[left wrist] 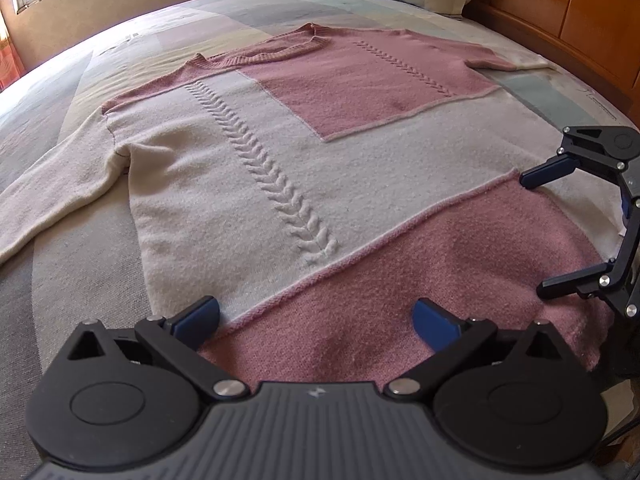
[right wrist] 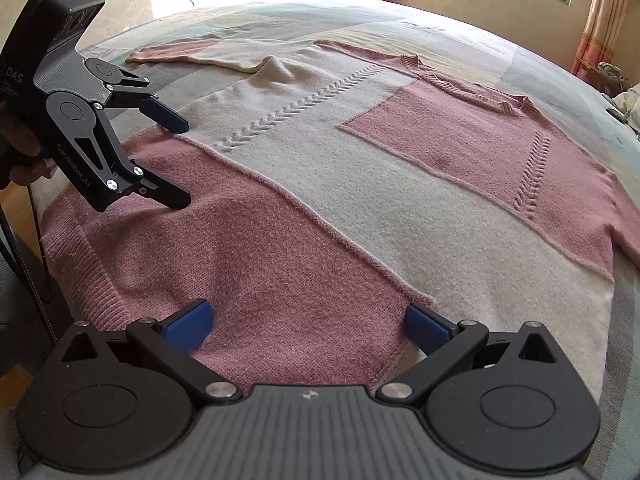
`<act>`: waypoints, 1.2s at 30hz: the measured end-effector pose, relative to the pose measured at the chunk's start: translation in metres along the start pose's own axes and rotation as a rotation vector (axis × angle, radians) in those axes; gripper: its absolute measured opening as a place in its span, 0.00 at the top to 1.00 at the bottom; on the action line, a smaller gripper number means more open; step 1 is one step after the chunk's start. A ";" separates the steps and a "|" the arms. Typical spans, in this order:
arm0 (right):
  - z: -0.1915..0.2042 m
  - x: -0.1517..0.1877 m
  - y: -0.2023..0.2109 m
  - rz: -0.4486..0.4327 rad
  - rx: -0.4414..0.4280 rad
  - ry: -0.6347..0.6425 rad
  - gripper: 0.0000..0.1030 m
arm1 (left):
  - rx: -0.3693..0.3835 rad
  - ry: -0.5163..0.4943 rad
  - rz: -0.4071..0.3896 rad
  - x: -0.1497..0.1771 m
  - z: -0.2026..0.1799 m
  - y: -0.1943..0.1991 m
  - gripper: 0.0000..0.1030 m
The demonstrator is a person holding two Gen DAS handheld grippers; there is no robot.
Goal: Fold clothes
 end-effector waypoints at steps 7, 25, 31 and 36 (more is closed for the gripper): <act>0.000 -0.001 0.000 -0.041 -0.025 0.015 0.00 | -0.021 0.020 0.007 -0.004 0.000 -0.003 0.00; 0.007 0.010 0.008 -0.140 0.124 -0.151 0.00 | -0.203 0.225 -0.099 0.003 -0.005 0.007 0.01; 0.008 0.016 0.012 -0.100 0.219 -0.263 0.00 | -0.199 0.318 -0.014 -0.009 0.003 -0.002 0.01; 0.010 0.024 0.017 -0.113 0.225 -0.281 0.00 | -0.190 0.280 -0.057 -0.021 0.005 -0.012 0.01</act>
Point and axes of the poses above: each gripper's, at about its wrist camera, not at the fingertips, and y roughly against the way its jaws point, z to its left, x to its underside, the point moved 9 cm from there along -y, roughly the way its jaws point, and after that the axes turned 4 degrees about -y, right-handed, at the moved point
